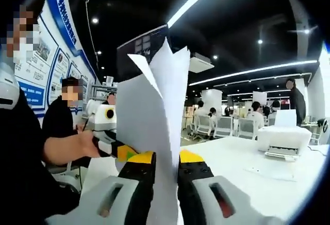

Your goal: Organize the stack of printing papers by aligning and flattening the scattered papers on the table

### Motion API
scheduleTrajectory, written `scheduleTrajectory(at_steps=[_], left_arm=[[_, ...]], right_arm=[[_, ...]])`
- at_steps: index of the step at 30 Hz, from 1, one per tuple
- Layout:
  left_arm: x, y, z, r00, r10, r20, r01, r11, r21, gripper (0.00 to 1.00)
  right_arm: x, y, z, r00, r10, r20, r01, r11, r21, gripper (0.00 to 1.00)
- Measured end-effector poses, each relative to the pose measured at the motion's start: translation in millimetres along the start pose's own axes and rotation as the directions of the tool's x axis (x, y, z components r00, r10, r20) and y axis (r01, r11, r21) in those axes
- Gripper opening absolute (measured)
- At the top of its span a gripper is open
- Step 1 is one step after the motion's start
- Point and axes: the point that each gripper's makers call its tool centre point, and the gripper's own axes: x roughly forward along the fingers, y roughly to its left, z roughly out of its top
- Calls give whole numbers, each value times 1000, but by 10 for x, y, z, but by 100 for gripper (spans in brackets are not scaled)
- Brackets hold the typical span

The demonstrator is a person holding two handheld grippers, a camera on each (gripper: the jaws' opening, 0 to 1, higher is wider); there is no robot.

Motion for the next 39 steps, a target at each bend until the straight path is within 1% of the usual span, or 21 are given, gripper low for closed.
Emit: scheduleTrajectory(at_steps=[5, 6, 7, 8, 10, 12, 14, 15, 17, 18, 19, 20, 22, 26, 28, 30, 31, 32, 34, 36, 39], left_arm=[[17, 38, -32, 1000, 24, -12, -24, 1000, -4, 34], [18, 18, -35, 1000, 22, -15, -22, 1000, -4, 29], [16, -23, -49, 1000, 5, -26, -5, 1000, -2, 17], [15, -58, -48, 1000, -3, -30, 3, 1000, -2, 9], [22, -78, 13, 999, -11, -30, 11, 1000, -22, 6], [15, -67, 68, 999, 2, -33, -2, 1000, -6, 6], [1, -51, 100, 999, 9, -37, -9, 1000, -6, 7], [3, -31, 80, 999, 18, -49, -19, 1000, -9, 9], [20, 54, -30, 995, 53, -90, -54, 999, -9, 25], [29, 88, -89, 992, 67, -111, -70, 997, -17, 34], [41, 118, -130, 990, 68, -125, -71, 997, -25, 35], [53, 142, -128, 991, 61, -120, -65, 997, -31, 35], [56, 131, -126, 992, 58, -108, -63, 997, -43, 34], [95, 143, -143, 990, 74, -124, -77, 997, -14, 41], [115, 140, -158, 986, 90, -138, -92, 996, -7, 45], [139, 173, -167, 984, 100, -148, -103, 995, -11, 48], [144, 143, -172, 983, 101, -151, -104, 994, -13, 48], [145, 124, -173, 983, 100, -151, -103, 995, -12, 47], [132, 86, -168, 985, 90, -150, -93, 996, -10, 33], [116, 49, -168, 985, 73, -154, -74, 997, -1, 19], [91, -65, -127, 988, 40, -150, -44, 999, -21, 7]], right_arm=[[3, 3, -73, 1000, -12, -12, 12, 1000, -4, 13], [0, -3, -84, 1000, -16, -14, 16, 1000, -5, 9], [-4, 12, -98, 1000, -5, -21, 5, 1000, -7, 0], [-10, 36, -109, 1000, 11, -29, -11, 1000, -3, 0], [13, 65, -48, 1000, 14, -10, -14, 1000, -3, 0], [19, 76, 25, 1000, 24, 8, -24, 1000, -3, 0], [32, 114, 68, 998, 51, 30, -53, 997, 48, 0], [38, 85, 41, 999, 46, 23, -47, 997, 63, 0], [46, 38, -91, 1000, 13, -26, -10, 994, 112, 2], [53, -2, -127, 1000, -6, -30, 9, 992, 128, 10], [55, -54, -160, 999, -32, -35, 37, 989, 144, 18], [54, -48, -174, 999, -29, -36, 34, 990, 140, 19], [7, 27, -159, 999, -27, -45, 32, 991, 132, 16], [0, 22, -139, 997, -56, -52, 61, 993, 105, 22], [14, 21, -161, 995, -77, -71, 84, 992, 96, 23], [19, 19, -183, 990, -106, -90, 112, 991, 75, 21], [22, 24, -181, 988, -119, -94, 124, 990, 59, 20], [19, 32, -174, 988, -123, -94, 128, 991, 46, 14], [7, 54, -158, 990, -110, -92, 114, 993, 33, 2], [15, 131, -137, 994, -65, -84, 70, 996, 63, 0], [4, 179, -78, 997, -51, -66, 56, 996, 73, 0]])
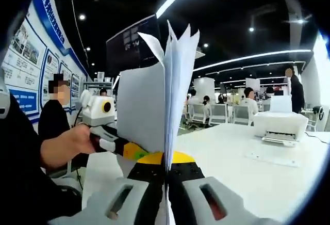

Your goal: Organize the stack of printing papers by aligning and flattening the scattered papers on the table

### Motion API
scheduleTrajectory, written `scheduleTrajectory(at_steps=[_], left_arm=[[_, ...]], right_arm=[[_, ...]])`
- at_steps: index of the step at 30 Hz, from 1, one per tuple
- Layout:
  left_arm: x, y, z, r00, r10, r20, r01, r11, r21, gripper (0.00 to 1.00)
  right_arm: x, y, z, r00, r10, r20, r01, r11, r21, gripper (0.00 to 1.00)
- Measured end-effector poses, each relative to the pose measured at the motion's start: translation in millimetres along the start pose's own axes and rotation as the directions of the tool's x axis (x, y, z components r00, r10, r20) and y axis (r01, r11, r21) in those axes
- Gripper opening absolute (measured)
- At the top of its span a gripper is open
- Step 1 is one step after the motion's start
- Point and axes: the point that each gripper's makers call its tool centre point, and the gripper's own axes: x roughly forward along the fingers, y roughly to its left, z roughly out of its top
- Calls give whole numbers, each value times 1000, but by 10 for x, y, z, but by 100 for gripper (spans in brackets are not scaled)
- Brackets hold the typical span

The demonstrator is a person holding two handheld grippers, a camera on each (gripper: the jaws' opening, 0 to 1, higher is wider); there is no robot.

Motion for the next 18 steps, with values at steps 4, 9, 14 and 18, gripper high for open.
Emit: scheduleTrajectory(at_steps=[4, 9, 14, 18], left_arm=[[-40, -18, 99, 1000, -8, 15, 7, 1000, 27, 7], [-44, 51, -71, 1000, -7, 1, 7, 1000, 11, 18], [-9, 66, -261, 999, -39, 0, 39, 999, -21, 21], [-61, 47, -214, 1000, -22, 10, 22, 1000, 21, 33]], right_arm=[[-20, -23, 85, 999, 18, 31, -20, 999, 42, 0], [-9, -269, -112, 1000, -2, -3, 2, 996, 88, 0], [-5, -316, -49, 999, 15, 42, -18, 998, 55, 0], [18, -327, -30, 999, 25, 33, -27, 999, 46, 0]])
